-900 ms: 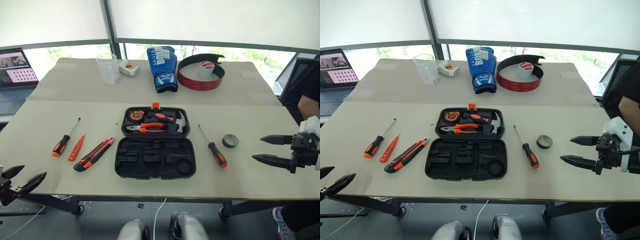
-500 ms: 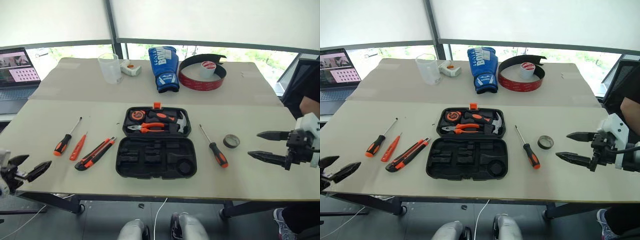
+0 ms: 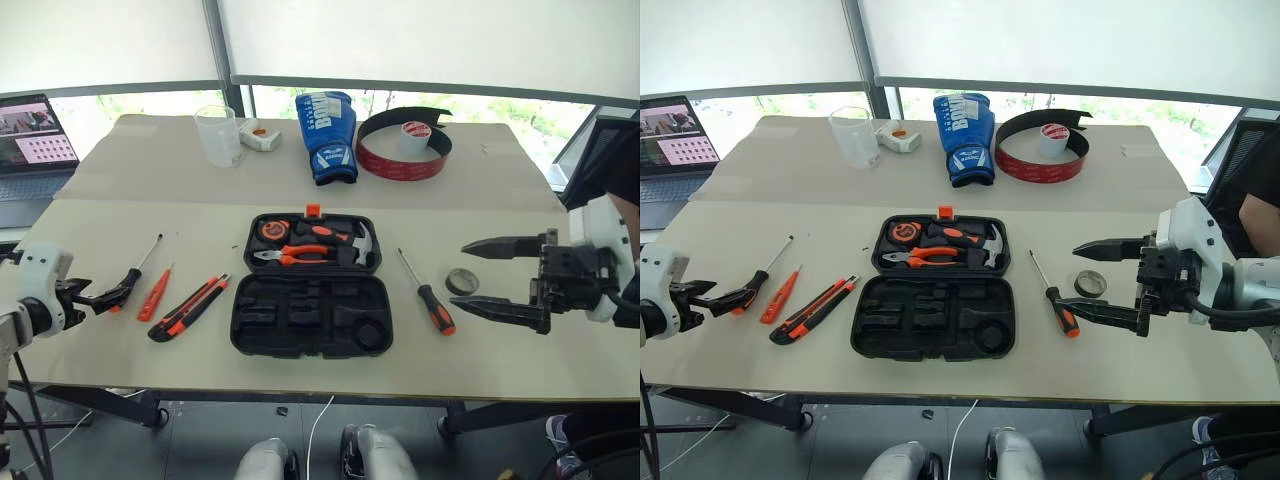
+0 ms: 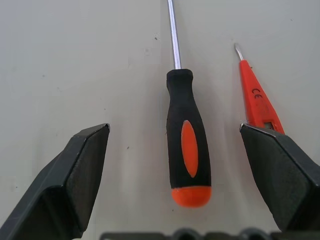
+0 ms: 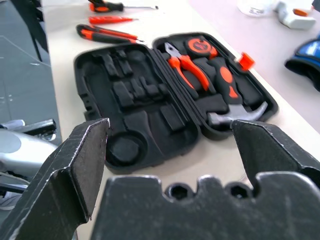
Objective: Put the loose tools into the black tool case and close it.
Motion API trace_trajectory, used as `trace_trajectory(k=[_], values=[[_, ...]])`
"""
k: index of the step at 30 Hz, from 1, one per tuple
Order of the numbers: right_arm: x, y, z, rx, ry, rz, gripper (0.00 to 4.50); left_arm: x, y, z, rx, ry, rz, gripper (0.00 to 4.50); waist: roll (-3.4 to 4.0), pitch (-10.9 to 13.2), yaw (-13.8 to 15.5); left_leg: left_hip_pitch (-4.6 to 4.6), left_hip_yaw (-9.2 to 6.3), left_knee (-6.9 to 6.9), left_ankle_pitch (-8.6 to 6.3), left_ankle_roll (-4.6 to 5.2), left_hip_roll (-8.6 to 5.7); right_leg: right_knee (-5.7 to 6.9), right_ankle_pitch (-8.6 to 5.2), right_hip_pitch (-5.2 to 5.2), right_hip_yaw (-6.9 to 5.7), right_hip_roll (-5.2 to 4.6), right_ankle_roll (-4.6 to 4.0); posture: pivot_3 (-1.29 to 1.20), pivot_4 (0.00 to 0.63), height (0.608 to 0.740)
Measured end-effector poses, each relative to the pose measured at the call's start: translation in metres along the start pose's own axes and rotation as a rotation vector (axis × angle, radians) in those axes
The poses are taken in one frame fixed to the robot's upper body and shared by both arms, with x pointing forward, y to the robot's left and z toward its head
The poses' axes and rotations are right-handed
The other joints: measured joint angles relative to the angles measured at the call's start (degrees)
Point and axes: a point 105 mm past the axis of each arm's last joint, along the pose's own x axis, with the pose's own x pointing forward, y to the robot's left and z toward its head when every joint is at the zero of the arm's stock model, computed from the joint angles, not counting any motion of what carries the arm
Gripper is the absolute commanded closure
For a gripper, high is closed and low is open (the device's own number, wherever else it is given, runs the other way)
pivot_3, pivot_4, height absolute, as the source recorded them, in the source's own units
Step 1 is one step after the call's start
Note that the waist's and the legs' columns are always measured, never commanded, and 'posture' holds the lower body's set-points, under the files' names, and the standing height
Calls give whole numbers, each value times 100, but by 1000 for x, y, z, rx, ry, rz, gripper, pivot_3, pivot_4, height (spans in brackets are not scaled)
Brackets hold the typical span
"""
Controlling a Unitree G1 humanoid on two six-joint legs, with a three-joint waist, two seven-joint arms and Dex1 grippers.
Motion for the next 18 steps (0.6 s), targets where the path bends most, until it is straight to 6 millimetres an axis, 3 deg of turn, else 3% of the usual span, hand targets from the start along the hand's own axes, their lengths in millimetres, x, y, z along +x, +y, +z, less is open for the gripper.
trace_trajectory(k=[1, 4, 12, 15, 18], values=[[2, 1, 0, 0, 0, 1, 0, 4, -1, -3, -4, 21, -11, 50, 0, 0, -5, -1, 0, 1, 0, 0, 0, -1, 0, 0, 0, 0, 0, 0, 150, 727], [4, 2, 0, -1, -4, 1, 0, 11, -2, -12, -11, 71, -27, 758, 0, 0, -17, 0, 1, 3, 0, 0, 0, 1, 0, 0, -1, 0, 0, 0, 150, 727], [6, 2, -2, 8, -10, -12, 0, 18, 6, -11, 31, 52, -30, 3611, -1, 0, -7, 6, 2, 17, 2, -3, -1, 27, -1, 1, 1, -11, 1, 0, 150, 727], [7, 4, -12, 42, -6, -27, 0, 18, -1, -1, 97, -5, -96, 3619, -19, 6, 13, 2, -3, 21, 4, -7, -1, 29, -1, -1, -4, -11, 1, 0, 150, 727], [5, 7, -19, 62, 11, -37, 0, 13, -18, 28, 204, -111, -200, 3619, -21, 7, 34, -7, -3, 26, 4, -6, -2, 31, -1, -4, -7, -17, 1, 0, 150, 727]])
